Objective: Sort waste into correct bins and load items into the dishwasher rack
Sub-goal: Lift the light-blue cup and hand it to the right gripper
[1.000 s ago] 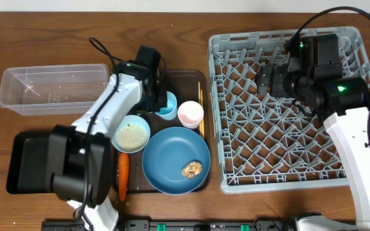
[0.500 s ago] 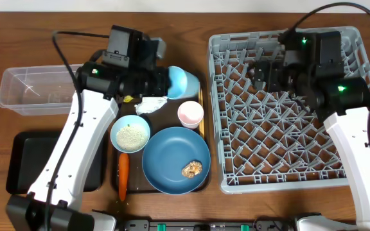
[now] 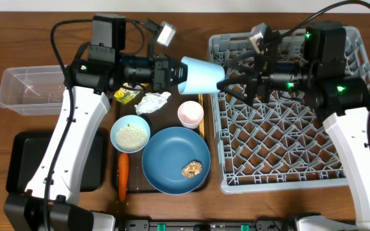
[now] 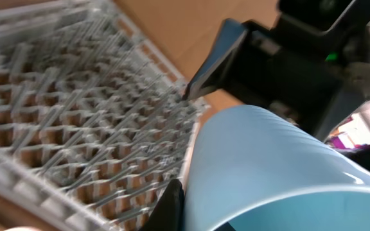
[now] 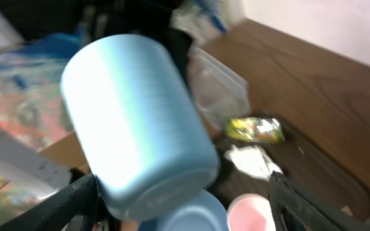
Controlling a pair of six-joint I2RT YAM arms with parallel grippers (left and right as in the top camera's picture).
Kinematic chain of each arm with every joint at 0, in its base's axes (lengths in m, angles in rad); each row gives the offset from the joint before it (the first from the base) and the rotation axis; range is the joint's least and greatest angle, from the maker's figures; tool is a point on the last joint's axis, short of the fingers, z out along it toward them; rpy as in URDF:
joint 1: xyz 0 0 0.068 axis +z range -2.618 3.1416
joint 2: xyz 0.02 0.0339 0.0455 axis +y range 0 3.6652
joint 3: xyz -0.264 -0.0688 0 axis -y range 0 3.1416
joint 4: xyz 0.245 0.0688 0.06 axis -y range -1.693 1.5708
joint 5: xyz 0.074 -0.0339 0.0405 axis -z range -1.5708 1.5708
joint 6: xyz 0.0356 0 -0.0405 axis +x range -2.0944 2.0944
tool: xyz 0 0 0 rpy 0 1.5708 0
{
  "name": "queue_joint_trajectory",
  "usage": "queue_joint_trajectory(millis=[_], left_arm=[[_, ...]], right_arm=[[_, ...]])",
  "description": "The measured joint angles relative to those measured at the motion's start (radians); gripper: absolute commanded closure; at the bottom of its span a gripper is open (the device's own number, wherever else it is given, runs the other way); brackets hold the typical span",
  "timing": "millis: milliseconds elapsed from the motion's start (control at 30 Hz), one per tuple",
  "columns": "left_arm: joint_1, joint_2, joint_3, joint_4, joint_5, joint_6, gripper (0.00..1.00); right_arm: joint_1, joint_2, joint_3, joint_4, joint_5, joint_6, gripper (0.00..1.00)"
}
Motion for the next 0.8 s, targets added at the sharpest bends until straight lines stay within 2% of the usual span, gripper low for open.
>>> queue_joint_trajectory(millis=[167, 300, 433, 500, 567, 700, 733, 800], left_arm=[[0.000, 0.000, 0.000, 0.033, 0.072, -0.034, 0.94], [0.000, 0.000, 0.000, 0.035, 0.100, -0.048, 0.94], [0.000, 0.000, 0.000, 0.035, 0.119, -0.050, 0.94], [0.000, 0.000, 0.000, 0.034, 0.127, -0.049, 0.94], [0.000, 0.000, 0.000, 0.034, 0.132, -0.049, 0.91], [0.000, 0.000, 0.000, 0.056, 0.131, -0.053, 0.20], [0.000, 0.000, 0.000, 0.059, 0.131, -0.052, 0.11], [0.000, 0.000, 0.000, 0.060, 0.112, -0.054, 0.05]], right_arm=[[0.060, 0.000, 0.000, 0.061, -0.061, -0.020, 0.22], [0.093, 0.000, 0.000, 0.122, -0.077, -0.030, 0.26], [0.096, 0.000, 0.000, 0.132, -0.080, -0.035, 0.37], [0.096, 0.000, 0.000, 0.124, -0.079, -0.039, 0.47], [0.095, 0.000, 0.002, 0.113, -0.076, -0.034, 0.51], [0.097, 0.000, 0.002, 0.089, -0.077, -0.038, 0.57], [0.097, 0.000, 0.002, 0.087, -0.077, -0.038, 0.58], [0.095, -0.002, 0.002, 0.085, -0.070, -0.031, 0.60]])
